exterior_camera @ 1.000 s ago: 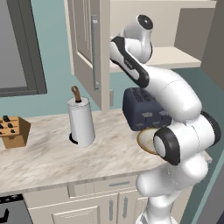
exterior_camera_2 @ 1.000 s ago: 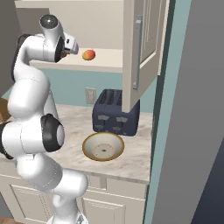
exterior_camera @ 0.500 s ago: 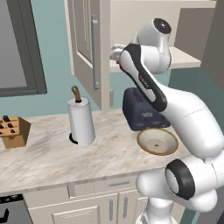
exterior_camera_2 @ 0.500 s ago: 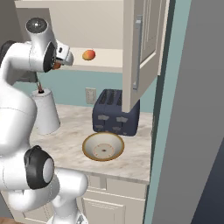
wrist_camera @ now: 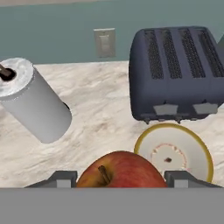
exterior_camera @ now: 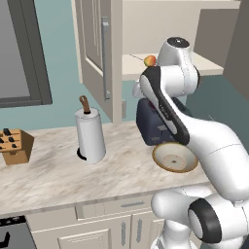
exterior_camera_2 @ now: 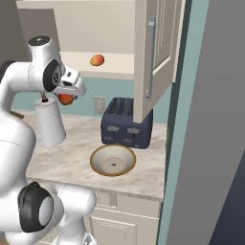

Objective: Open the cabinet. Pick the apple and mango from the cabinet and place them into the bowl. Then close the cabinet.

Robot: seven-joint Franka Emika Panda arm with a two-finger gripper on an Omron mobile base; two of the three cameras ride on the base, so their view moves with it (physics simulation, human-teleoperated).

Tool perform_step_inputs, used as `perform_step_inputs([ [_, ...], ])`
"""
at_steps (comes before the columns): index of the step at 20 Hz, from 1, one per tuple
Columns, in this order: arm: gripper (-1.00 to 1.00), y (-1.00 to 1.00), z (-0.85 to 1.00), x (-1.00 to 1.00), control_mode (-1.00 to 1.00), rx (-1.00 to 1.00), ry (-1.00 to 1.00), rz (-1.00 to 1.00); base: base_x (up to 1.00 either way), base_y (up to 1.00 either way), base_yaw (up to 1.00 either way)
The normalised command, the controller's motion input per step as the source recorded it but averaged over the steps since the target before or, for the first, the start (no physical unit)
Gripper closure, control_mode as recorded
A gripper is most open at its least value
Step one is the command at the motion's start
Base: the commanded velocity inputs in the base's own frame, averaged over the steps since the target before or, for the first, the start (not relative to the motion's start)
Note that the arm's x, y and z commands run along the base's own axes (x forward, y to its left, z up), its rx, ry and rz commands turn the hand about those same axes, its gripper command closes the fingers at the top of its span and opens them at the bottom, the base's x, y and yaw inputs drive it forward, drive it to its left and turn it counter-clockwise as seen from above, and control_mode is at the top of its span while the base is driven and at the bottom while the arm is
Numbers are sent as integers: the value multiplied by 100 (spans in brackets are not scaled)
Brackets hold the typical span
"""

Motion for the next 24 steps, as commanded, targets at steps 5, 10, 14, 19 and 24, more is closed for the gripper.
perform_step_inputs([
  [5, 100, -74, -100, -26, -100, -3, 11, 9, 0, 0, 0],
  [10, 100, -71, -100, -14, -100, 0, 11, 3, 0, 0, 0],
  [14, 100, -67, -100, 0, -100, -1, 9, 0, 0, 0, 0],
  [19, 100, -62, -98, 5, -100, -2, 0, 4, 0, 0, 0],
  [24, 100, -24, -58, 26, -100, 0, 2, 3, 0, 0, 0],
])
